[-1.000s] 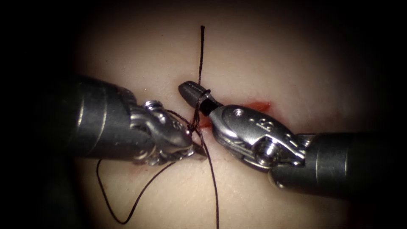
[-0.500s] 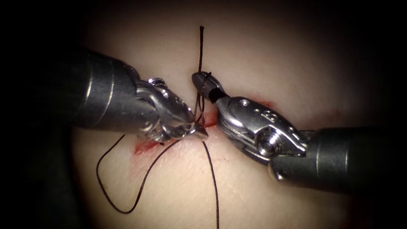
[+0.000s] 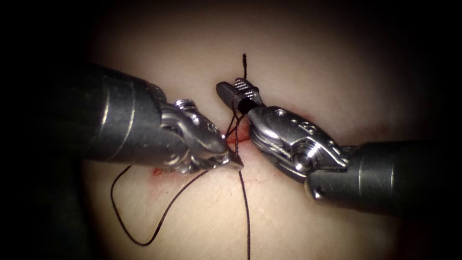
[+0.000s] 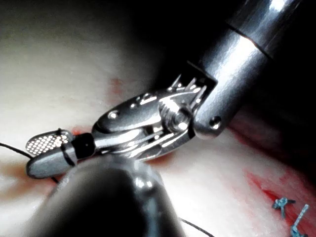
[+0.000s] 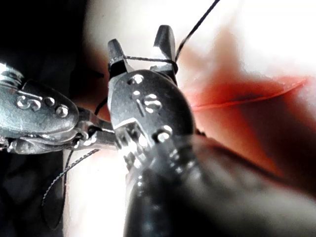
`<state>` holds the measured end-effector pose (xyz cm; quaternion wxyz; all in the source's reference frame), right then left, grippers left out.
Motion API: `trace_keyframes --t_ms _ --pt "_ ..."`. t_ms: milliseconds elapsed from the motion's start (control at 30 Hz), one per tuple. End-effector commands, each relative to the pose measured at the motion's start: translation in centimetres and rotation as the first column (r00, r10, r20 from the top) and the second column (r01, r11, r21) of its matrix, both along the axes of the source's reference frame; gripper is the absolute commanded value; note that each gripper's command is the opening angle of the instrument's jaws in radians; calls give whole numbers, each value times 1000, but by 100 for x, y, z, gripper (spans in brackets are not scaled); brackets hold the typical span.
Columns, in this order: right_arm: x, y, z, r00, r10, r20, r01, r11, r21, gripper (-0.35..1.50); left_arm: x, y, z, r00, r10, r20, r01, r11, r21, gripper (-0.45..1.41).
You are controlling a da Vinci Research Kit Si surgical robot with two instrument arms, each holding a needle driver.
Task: Wound Closure
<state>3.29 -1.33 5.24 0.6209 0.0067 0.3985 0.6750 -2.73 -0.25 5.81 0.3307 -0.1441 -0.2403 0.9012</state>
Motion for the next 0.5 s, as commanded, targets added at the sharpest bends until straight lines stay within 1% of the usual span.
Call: trace_keyframes --t_ms 33,67,100,133,200,233,267,333,367,400,433,467,500 --pt "9 -2 -2 1000 11 -2 -11 1000 9 73 -5 0 5 1000 0 0 0 1000 1 -45" --pt "9 -4 -3 1000 9 2 -9 1000 12 74 -5 0 5 1000 -1 0 1 1000 1 -45" --pt "9 -5 -5 1000 9 5 -9 1000 14 64 -5 0 5 1000 0 0 0 1000 1 -45" --pt "9 -7 -6 1000 18 2 -18 1000 22 64 -5 0 6 1000 -1 0 1 1000 0 -45" --pt "9 -7 -6 999 35 0 -35 999 28 39 -7 1 8 1000 -2 -1 2 1000 0 -45" --pt "9 -8 -5 999 51 -1 -51 998 32 37 -8 2 8 1000 -3 -2 3 1000 -1 -45" --pt "9 -9 -1 998 62 3 -62 998 33 26 -9 3 10 1000 -4 -3 4 1000 -2 -45" --pt "8 -11 6 996 84 1 -84 996 41 29 -9 2 11 1000 -4 -3 4 1000 -3 -45" --pt "6 -14 13 996 83 12 -84 995 46 36 -9 2 12 1000 -4 -4 4 1000 -4 -45" --pt "6 -15 15 996 86 14 -87 995 49 36 -9 2 13 1000 -5 -4 5 1000 -4 -45" --pt "6 -15 17 996 90 20 -91 994 55 42 -9 2 13 1000 -5 -4 5 1000 -5 -45" --pt "7 -16 19 994 104 18 -105 992 65 37 -10 2 15 1000 -8 -6 8 1000 2 -45" --pt "7 -17 22 993 112 26 -113 991 69 37 -10 1 16 1000 -7 -6 7 1000 3 -45"
